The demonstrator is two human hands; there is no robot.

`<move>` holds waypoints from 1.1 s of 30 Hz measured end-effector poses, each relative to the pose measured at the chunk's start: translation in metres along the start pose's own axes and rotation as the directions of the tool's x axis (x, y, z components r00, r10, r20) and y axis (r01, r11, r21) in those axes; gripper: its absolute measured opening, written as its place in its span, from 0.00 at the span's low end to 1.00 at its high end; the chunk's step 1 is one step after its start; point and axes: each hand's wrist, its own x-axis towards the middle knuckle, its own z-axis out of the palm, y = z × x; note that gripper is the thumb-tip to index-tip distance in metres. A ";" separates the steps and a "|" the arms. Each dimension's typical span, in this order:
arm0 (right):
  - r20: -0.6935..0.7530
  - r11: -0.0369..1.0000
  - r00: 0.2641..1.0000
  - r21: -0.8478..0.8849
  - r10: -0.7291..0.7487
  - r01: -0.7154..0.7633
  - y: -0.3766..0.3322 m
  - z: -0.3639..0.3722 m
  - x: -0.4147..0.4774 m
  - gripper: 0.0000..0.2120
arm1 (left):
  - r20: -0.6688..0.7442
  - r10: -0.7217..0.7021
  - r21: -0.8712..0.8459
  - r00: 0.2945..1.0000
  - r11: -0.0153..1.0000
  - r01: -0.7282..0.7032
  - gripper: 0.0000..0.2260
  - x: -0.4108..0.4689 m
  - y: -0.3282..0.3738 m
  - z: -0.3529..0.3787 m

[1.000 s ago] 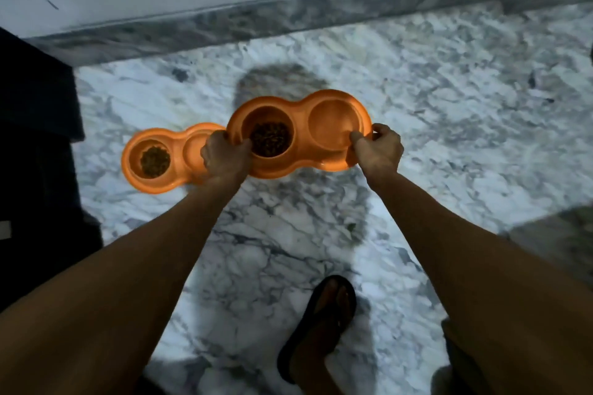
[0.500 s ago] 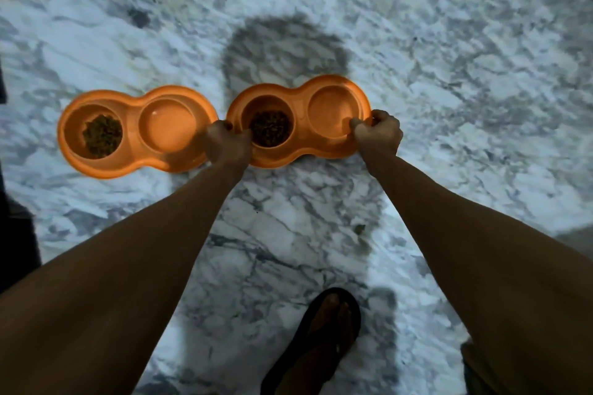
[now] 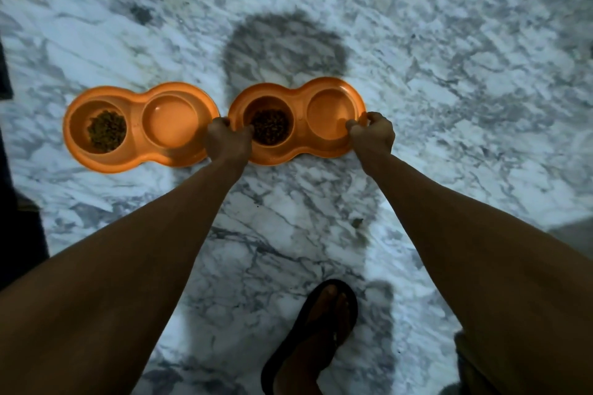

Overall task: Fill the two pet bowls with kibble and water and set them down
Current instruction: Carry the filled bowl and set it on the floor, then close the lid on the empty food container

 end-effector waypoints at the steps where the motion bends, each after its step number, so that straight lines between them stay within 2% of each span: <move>1: -0.001 1.000 1.000 -0.009 -0.011 0.011 -0.008 -0.005 -0.006 0.27 | 0.001 0.005 0.007 1.000 1.000 -0.005 0.19 -0.006 0.007 -0.008; 5: 0.030 0.999 0.999 -0.004 -0.037 0.037 -0.059 -0.038 -0.042 0.28 | -0.029 0.025 0.069 0.999 0.997 -0.023 0.23 -0.034 0.046 -0.062; 9: 0.068 0.997 0.994 0.012 -0.082 0.081 -0.131 -0.084 -0.101 0.26 | -0.083 0.031 0.081 0.996 0.996 -0.024 0.19 -0.079 0.106 -0.140; 14: 0.223 0.967 0.943 -0.009 -0.247 0.256 -0.240 -0.149 -0.228 0.24 | -0.117 0.019 0.008 0.993 1.000 -0.018 0.24 -0.164 0.195 -0.260; 16: 0.241 0.955 0.927 -0.003 -0.288 0.298 -0.289 -0.175 -0.283 0.24 | -0.129 0.040 -0.051 0.991 0.998 -0.047 0.26 -0.202 0.233 -0.313; 18: 0.250 0.942 0.910 0.034 -0.331 0.333 -0.335 -0.198 -0.336 0.27 | -0.162 0.106 -0.040 0.981 0.993 -0.114 0.25 -0.239 0.267 -0.371; 21: 0.235 0.905 0.875 0.083 -0.424 0.417 -0.393 -0.224 -0.418 0.22 | -0.250 0.157 -0.074 0.955 0.981 -0.180 0.22 -0.280 0.303 -0.457; 27: 0.250 0.831 0.793 0.118 -0.555 0.544 -0.456 -0.225 -0.573 0.20 | -0.408 0.177 -0.132 0.896 0.959 -0.250 0.19 -0.343 0.305 -0.625; 33: 0.273 0.762 0.714 0.157 -0.645 0.628 -0.494 -0.182 -0.728 0.22 | -0.542 0.174 -0.155 0.822 0.941 -0.301 0.21 -0.377 0.243 -0.794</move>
